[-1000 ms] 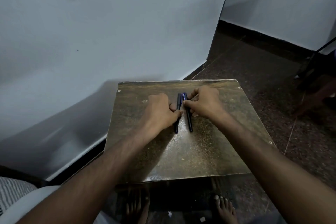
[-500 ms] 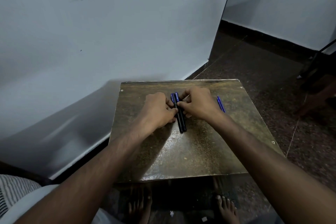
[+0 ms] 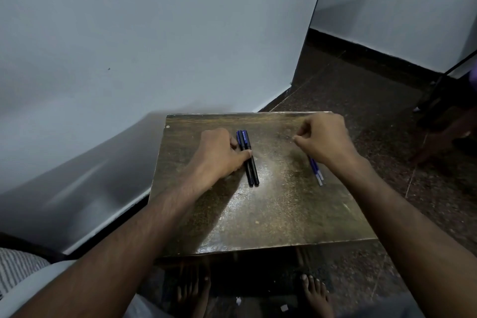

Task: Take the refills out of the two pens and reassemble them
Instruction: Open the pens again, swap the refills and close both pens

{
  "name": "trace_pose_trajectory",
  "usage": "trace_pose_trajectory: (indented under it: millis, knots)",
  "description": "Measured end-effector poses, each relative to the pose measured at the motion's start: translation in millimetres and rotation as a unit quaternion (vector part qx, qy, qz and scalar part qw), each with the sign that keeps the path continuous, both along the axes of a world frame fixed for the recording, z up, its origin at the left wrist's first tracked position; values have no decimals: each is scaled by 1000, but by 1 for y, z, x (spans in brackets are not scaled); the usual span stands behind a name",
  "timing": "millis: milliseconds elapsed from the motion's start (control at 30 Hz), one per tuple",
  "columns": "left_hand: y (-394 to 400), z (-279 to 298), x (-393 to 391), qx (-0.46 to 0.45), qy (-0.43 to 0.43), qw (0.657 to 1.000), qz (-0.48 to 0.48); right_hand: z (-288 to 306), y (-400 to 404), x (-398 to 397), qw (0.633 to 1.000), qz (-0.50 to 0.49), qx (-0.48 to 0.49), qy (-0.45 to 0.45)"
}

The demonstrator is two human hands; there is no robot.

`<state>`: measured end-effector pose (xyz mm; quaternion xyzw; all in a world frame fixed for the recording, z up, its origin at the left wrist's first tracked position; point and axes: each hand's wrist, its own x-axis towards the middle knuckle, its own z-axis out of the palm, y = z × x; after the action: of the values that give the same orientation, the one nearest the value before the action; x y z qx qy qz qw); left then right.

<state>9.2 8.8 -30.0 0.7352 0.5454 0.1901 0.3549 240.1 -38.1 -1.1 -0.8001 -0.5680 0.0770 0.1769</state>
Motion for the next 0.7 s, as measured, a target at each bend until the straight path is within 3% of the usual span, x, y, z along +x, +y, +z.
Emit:
trace_pose_trajectory:
  millis: [200,700]
  knots:
    - [-1,-1,4,21,13,1000,-11,-6,-14,25,993,-41,-109,-4]
    - [0,-1,4,21,-1,1000,-22,4,-19,22,989,-41,-128,59]
